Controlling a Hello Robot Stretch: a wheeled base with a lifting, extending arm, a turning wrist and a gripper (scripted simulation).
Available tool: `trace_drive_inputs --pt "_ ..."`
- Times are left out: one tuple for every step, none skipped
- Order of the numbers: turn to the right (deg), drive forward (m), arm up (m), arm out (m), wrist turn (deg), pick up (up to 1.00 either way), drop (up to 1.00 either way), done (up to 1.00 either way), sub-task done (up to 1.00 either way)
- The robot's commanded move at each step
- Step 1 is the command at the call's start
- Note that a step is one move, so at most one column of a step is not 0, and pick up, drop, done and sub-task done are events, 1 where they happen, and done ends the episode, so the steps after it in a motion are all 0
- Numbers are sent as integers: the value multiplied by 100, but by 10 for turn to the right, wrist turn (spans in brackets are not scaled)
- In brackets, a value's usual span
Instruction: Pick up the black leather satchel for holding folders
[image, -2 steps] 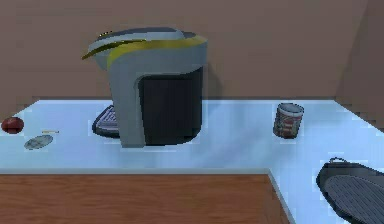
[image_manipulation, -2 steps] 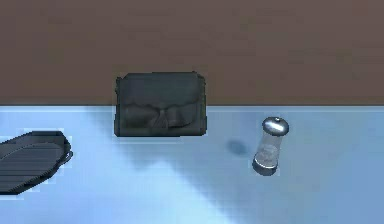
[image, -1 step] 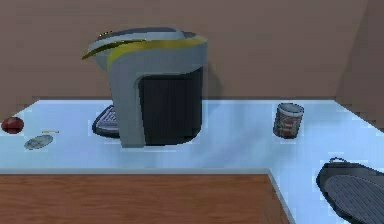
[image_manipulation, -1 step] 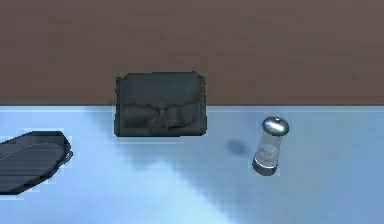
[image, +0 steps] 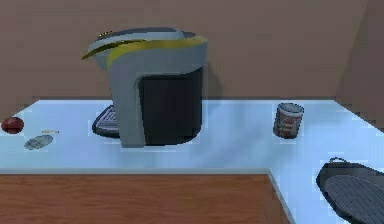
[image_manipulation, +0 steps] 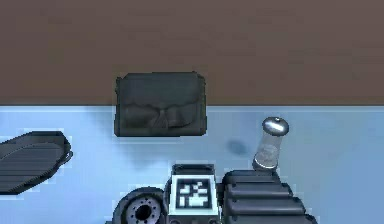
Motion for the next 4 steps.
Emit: trace_drive_inputs --pt "0 0 0 32 0 0 0 0 0" --pt "0 0 0 0 450 0 0 0 0" --pt "0 0 0 0 450 0 0 0 0" --pt "0 0 0 0 450 0 0 0 0"
